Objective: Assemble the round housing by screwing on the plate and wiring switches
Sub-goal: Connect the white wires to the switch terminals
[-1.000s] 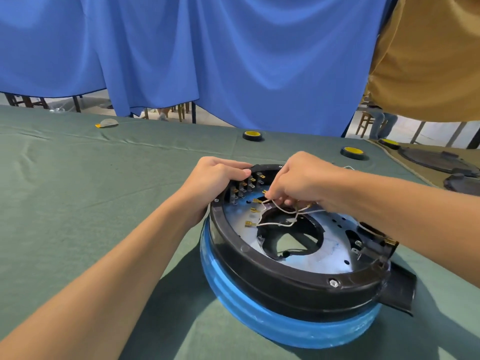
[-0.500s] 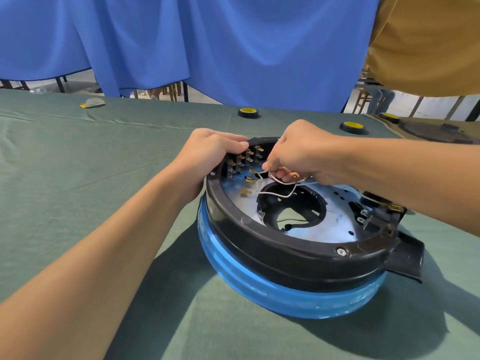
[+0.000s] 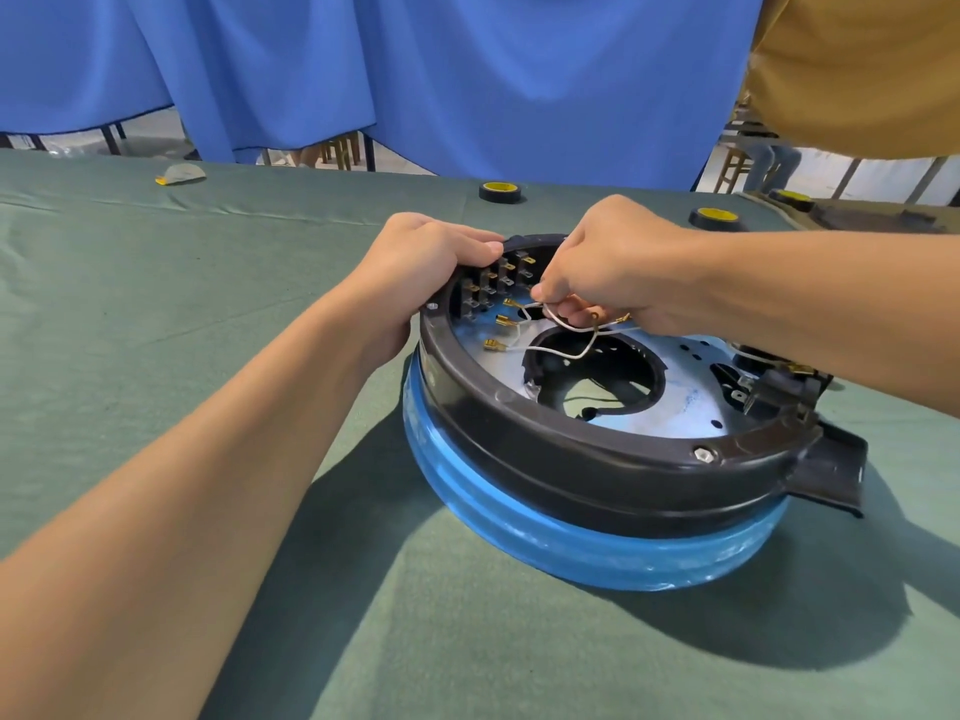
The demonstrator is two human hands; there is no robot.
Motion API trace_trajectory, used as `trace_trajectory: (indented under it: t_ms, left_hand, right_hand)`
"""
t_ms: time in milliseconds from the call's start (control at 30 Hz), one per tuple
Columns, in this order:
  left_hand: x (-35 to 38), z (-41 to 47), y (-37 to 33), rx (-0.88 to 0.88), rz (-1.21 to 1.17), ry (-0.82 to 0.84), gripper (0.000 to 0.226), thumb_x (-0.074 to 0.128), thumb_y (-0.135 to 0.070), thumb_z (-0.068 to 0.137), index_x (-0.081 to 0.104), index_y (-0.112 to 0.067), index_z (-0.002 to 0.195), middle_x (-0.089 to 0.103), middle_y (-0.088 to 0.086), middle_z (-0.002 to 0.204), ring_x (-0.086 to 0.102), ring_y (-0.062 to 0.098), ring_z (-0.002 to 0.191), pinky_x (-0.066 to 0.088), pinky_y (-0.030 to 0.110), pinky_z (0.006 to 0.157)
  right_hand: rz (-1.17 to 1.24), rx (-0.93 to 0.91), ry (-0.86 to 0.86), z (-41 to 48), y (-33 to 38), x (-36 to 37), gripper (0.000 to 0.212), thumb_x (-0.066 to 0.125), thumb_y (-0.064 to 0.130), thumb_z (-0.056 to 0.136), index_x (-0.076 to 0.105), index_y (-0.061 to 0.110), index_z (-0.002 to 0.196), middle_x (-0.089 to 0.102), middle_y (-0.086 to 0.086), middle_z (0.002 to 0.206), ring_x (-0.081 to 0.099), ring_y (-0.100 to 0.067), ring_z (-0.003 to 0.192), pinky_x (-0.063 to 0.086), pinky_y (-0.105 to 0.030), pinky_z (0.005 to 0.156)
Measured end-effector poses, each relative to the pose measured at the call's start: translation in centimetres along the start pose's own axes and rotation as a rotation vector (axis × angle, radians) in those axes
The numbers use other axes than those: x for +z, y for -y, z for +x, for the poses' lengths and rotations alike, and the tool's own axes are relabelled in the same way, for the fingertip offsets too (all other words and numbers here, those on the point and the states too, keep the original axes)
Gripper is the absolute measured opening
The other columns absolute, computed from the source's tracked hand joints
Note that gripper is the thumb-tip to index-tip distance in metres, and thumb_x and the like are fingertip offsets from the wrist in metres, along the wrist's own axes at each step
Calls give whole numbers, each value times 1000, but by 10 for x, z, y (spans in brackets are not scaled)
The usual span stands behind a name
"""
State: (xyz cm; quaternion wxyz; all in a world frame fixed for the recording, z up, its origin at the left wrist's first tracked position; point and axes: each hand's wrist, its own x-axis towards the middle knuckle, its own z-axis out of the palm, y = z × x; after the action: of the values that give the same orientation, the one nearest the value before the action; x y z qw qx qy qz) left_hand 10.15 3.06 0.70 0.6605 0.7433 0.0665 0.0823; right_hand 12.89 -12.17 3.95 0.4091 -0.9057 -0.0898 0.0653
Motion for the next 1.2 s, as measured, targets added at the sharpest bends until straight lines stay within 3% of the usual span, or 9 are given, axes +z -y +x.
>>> trace_trajectory:
  t_ms: [133,433,667,767,867,1033,1200]
  left_hand:
    - [0,1,1,-5,-7,-1,23,64,-7,89,75,-10,109,77,12,100,73,26,96,54,42,96]
    - [0,2,0,-5,25,-8,23,66,-8,89,76,-11,109,76,12,102,72,28,99,53,43,98]
    - [0,2,1,-5,21,7,23,64,-8,90,75,-12,110,76,12,104,72,27,100,53,43,98]
    - [0,1,1,-5,14,8,22,65,-10,90,75,-12,110,76,10,103,73,26,97,55,43,96]
    - [0,0,1,-8,0,16,25,64,-9,90,74,-10,113,76,12,103,73,27,98,54,44,96]
    - [1,0,1,-6,-19,16,27,63,-6,89,73,-8,114,76,13,102,73,27,96,56,44,95]
    - [1,-1,1,-17,-22,6,26,64,-7,90,74,-8,114,76,13,103,73,28,97,55,44,95]
  right_hand:
    - [4,-1,8,2,1,0,9,60,-9,85,68,-13,88,56,-9,54,47,-12,38,41,-17,40]
    - [-67,-13,-35,12,2,6,11,62,-1,86,72,-6,84,62,-9,62,52,-21,59,46,-30,59]
    - [-134,-60,25,16,1,2,7,69,2,85,72,-4,86,64,-5,58,52,-13,49,47,-20,46]
    - [-395,-181,-8,14,-1,-2,12,72,19,84,76,8,82,70,-9,75,63,-21,70,56,-32,66]
    - [-562,-351,-152,6,0,-4,8,70,26,80,69,21,74,68,-10,88,63,-30,89,54,-41,80]
    - [-490,-331,-85,-14,0,6,13,76,37,74,64,32,73,68,-7,94,63,-30,95,53,-42,85]
    - [-366,-236,-105,-6,0,13,11,79,35,74,74,26,79,69,-5,93,62,-28,94,53,-41,85]
